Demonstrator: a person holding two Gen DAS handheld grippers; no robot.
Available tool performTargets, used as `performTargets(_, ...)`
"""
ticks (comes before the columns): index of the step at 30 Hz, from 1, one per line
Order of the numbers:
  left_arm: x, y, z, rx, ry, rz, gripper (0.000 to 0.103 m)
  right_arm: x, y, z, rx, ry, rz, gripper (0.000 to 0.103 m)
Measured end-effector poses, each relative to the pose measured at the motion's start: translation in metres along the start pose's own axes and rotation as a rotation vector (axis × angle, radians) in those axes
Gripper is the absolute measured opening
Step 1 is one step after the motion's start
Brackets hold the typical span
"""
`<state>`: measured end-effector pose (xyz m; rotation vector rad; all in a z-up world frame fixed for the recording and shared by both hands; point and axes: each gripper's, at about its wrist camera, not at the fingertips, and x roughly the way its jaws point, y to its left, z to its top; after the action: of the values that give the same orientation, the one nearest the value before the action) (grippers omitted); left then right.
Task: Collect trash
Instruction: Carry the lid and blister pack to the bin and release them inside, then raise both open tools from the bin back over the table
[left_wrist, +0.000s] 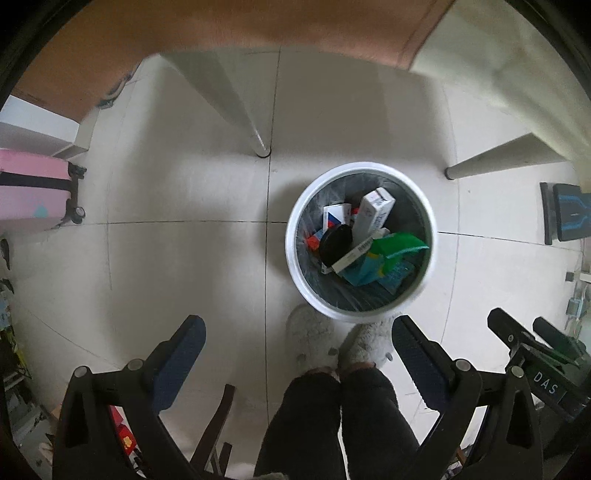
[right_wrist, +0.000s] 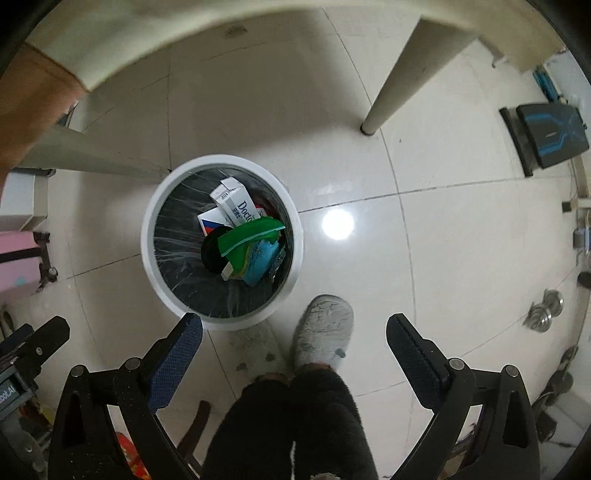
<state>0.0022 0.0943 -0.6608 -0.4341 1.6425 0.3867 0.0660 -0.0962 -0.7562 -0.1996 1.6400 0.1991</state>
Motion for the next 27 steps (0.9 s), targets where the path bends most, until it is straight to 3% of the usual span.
performTargets(11,-0.104,-0.006,-0.025,0.044,-0.044,-0.011,0.103,-0.107,0.005,-0.017,-0.031,-0.048,-0.003,0.101)
performTargets(22,-0.228,-0.006,-0.050,0.082,-0.134,-0.045,0.103,-0.264,-0.001,-0.050,-0.033,-0.105,0.043,0.101)
performTargets(27,-0.280,-0.008,-0.047,0.094,-0.206,-0.067,0.103,-0.327,-0.001,-0.061,-0.035,-0.136,0.069,0.101)
